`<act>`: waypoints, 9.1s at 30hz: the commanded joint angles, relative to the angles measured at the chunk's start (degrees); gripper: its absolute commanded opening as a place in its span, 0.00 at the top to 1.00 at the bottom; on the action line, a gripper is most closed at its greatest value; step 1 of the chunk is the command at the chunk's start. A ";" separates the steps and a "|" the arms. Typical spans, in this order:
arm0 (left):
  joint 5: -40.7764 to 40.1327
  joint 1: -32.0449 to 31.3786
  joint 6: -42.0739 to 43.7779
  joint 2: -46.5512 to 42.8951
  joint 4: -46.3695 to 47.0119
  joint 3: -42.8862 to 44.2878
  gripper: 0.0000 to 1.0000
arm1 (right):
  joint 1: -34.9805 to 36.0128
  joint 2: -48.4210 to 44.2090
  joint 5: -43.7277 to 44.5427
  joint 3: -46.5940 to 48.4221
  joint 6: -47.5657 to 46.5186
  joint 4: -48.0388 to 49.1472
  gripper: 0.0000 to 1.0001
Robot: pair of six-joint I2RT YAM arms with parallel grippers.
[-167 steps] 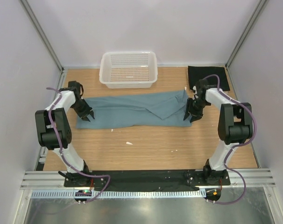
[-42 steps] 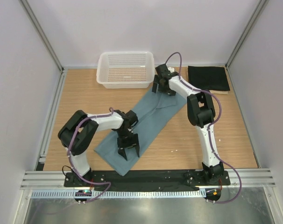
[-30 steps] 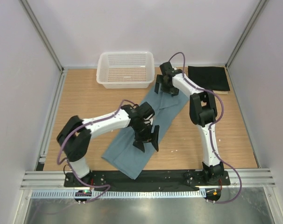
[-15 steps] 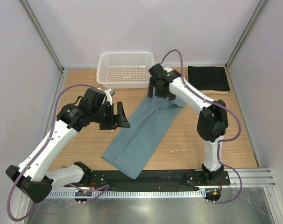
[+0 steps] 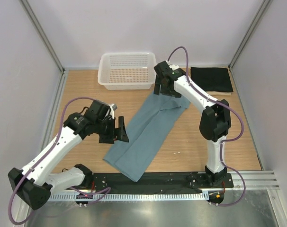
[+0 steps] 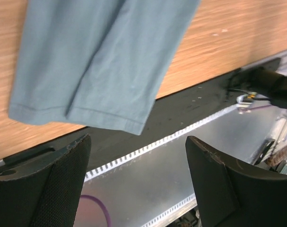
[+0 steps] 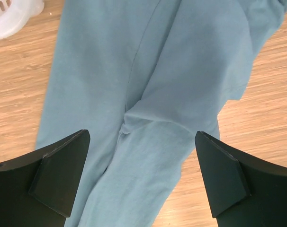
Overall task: Fold and stack the t-shirts
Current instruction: Fold the tshirt
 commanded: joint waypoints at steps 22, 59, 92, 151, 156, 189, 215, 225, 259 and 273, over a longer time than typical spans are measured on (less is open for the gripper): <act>-3.43 -4.64 2.80 49.37 13.16 3.59 0.15 | -21.54 -27.06 -26.90 -29.62 -2.20 13.46 0.00; 2.03 -13.97 -10.48 30.39 2.88 12.64 0.17 | -25.43 -11.69 -51.18 -37.39 13.27 43.80 0.00; -5.36 0.62 -8.28 20.28 4.81 7.28 0.24 | -22.87 -4.82 -51.72 -25.76 -8.79 29.65 0.03; 2.47 8.62 -5.38 15.80 5.87 -0.63 0.28 | -24.37 1.59 -46.42 -29.64 3.07 37.74 0.76; 2.74 8.89 -5.20 16.06 5.96 -0.63 0.28 | -24.19 0.28 -49.07 -30.59 2.46 37.47 0.72; 6.78 9.85 -8.28 20.54 10.96 -0.63 0.29 | -18.84 -6.94 -41.06 -27.71 -6.77 27.80 0.86; 9.16 9.16 -8.72 26.16 14.92 1.20 0.27 | -15.74 -20.82 -32.90 -43.88 0.09 29.74 0.46; 2.39 -2.44 -14.75 33.80 34.99 10.88 0.38 | -26.04 -4.77 -44.40 -22.88 -7.03 33.70 0.66; -16.42 -15.28 -42.82 61.06 48.94 24.23 0.50 | -27.53 -4.21 -52.32 -30.42 -1.85 43.71 0.66; -19.06 -14.84 -42.21 62.03 46.04 25.56 0.85 | -27.53 -3.25 -53.90 -30.42 -2.20 44.33 0.62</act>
